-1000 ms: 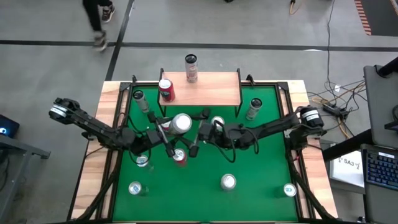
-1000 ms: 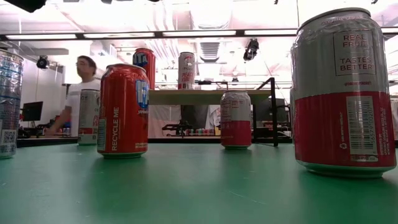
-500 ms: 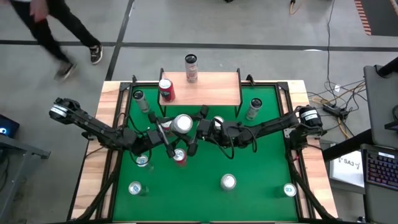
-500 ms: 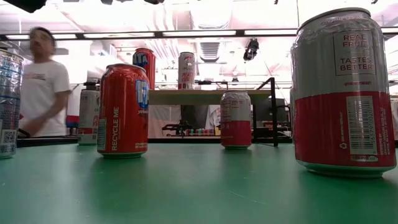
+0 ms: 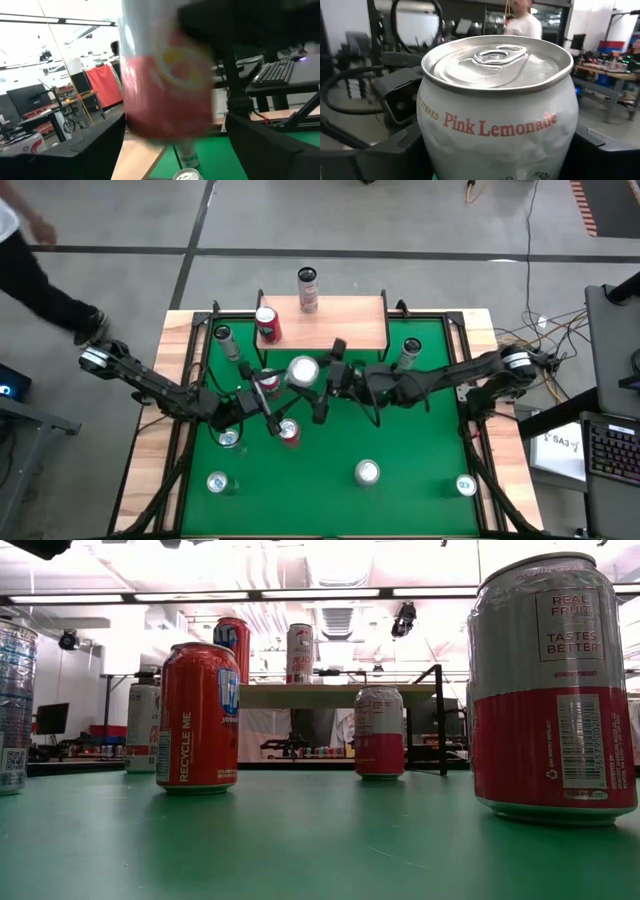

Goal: Place canned beverage on shelf
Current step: Put the bottom right white orange soda can on the shelf

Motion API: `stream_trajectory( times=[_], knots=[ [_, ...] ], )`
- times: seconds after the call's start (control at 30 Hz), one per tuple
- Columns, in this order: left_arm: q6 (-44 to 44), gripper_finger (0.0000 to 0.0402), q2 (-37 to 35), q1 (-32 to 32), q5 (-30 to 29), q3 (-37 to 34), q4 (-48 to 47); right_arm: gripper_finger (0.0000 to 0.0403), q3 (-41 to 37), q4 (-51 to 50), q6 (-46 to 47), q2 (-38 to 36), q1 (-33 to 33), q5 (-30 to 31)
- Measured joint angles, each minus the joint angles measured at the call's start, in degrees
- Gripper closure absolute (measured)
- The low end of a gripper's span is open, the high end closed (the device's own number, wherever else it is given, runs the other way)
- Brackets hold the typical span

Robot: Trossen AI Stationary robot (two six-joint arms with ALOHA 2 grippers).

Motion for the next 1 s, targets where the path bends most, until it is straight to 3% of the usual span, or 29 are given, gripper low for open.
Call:
stream_trajectory(
  times=[0.17, 0.33, 0.43, 0.53, 0.73, 0.83, 1.0],
  knots=[
    [-0.54, 0.0075, 0.0, -0.02, 0.09, 0.0, -0.13, 0.0121, 2.01, -15.96, 0.21, -5.83, -3.83, -1.88],
    [1.14, 0.0076, -0.47, -0.03, 5.34, 0.0, -0.05, 0.0121, -0.35, -22.54, 3.09, -9.04, -12.03, -15.82],
    [1.06, 0.0084, -2.07, -0.42, 10.08, 0.0, -2.23, 0.0121, -2.22, -21.55, 4.1, -9.32, -17.99, -24.29],
    [-0.48, 0.0099, -4.59, -0.39, 13.3, 0.0, -10.25, 0.0121, -5.04, -19.68, 3.89, -8.94, -22.88, -28.36],
    [-2.89, 0.0148, -11.3, -0.64, 18.65, -0.48, -25.75, 0.0121, -12.92, -8.86, 1.83, -9.28, -27.65, -30.92],
    [-3.17, 0.0181, -15.57, -1.1, 20.12, -2.96, -26.36, 0.012, -16.83, -2.32, 3.54, -9.46, -29.34, -32.23],
    [-6.32, 0.0236, -23.08, -1.26, 20.69, -6.6, -25.27, 0.0118, -21.35, -1.32, 6.34, -9.82, -31.67, -32.1]
  ],
)
